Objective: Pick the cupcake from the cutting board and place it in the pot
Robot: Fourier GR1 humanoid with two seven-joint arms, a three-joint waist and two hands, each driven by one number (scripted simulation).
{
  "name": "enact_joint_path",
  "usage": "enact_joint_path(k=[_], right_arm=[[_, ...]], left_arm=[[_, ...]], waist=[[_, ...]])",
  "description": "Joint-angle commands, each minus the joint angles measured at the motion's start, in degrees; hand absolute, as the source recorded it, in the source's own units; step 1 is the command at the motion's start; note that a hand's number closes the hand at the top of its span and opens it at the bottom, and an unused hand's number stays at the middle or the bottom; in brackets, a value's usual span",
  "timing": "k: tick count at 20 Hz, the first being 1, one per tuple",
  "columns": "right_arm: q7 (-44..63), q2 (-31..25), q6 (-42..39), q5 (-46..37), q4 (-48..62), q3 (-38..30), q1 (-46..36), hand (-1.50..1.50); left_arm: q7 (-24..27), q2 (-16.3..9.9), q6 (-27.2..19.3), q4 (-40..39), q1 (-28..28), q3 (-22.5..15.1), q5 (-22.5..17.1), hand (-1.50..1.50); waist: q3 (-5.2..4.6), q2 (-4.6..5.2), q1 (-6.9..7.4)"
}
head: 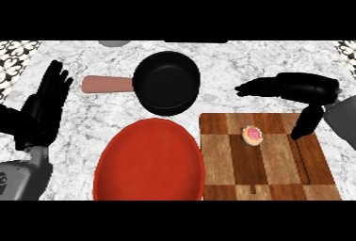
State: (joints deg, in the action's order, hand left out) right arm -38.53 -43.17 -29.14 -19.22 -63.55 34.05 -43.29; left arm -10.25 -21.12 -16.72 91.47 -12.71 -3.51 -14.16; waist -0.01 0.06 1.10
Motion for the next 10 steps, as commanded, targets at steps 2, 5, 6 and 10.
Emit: enact_joint_path(k=[2,5,6,10], right_arm=[[-3.28,2.08,-4.79,-3.65,1.45,2.04,-0.55,-1.50],[-1.96,0.32,-6.50,-2.84,-3.54,2.16,3.04,-1.50],[-2.18,-0.55,-7.22,-2.79,-4.51,1.14,2.68,-1.50],[0.56,5.24,-3.68,-7.18,-1.02,1.71,3.31,-1.50]], left_arm=[[-5.14,-2.89,1.14,5.13,0.34,2.61,-1.06,0.00],[-0.77,0.70,0.49,-0.19,0.12,1.83,0.66,0.00],[0.83,0.88,1.66,2.05,3.54,1.81,0.30,0.00],[-4.12,1.49,0.00,2.58,-1.17,1.61,2.04,0.00]], waist=[[0.04,-0.05,-0.07],[0.00,-0.08,-1.12],[-0.01,-0.14,-0.87],[0.03,-0.02,-0.72]])
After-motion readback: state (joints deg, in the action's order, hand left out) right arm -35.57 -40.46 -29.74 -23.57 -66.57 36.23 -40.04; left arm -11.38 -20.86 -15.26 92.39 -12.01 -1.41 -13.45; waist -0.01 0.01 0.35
